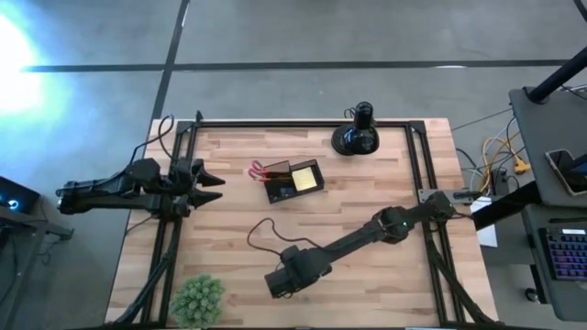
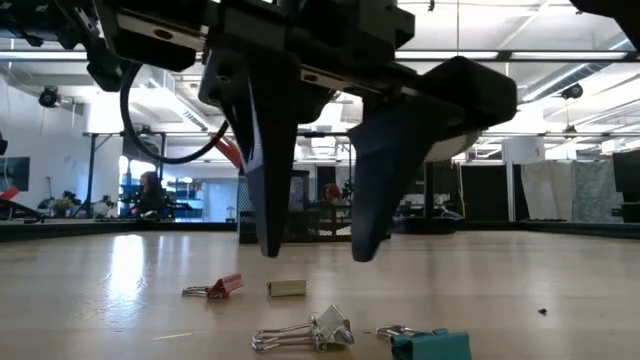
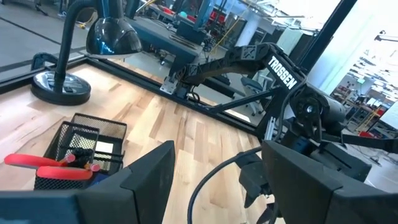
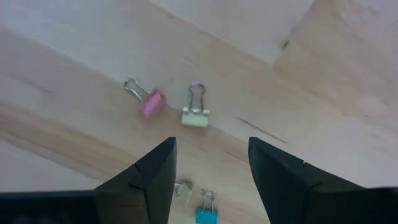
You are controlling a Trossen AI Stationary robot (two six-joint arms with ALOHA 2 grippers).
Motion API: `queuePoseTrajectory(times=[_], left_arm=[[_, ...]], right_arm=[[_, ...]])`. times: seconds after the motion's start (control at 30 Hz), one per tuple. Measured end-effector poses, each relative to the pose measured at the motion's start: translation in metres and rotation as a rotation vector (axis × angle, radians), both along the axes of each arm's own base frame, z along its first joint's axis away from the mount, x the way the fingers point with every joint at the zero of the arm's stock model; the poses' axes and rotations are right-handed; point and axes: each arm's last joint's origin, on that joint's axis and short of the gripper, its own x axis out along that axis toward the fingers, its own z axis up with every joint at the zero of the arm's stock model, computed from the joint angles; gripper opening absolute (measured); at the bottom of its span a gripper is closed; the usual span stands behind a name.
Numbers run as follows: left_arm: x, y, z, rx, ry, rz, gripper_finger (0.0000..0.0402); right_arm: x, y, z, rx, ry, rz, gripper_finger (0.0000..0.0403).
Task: Pick and place office supplies into organizer
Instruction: Put the top yellow clip into the black organizer
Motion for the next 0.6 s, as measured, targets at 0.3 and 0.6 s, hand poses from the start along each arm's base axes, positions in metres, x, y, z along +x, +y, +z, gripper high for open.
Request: queuePoseTrajectory(times=[0.3,0.6], left_arm=[[0.0,0.0,0.0,-0.001,0.001,0.0,0.0228],[-0.001,0.0,0.0,0.002,-0.006,0.0,0.0228]], right_arm=[[0.005,0.0,-0.002,0.005,-0.045,0.083,0.0184],[0.005,-0.004,-0.011,-0.038,-0.033,0.108,0.0184]])
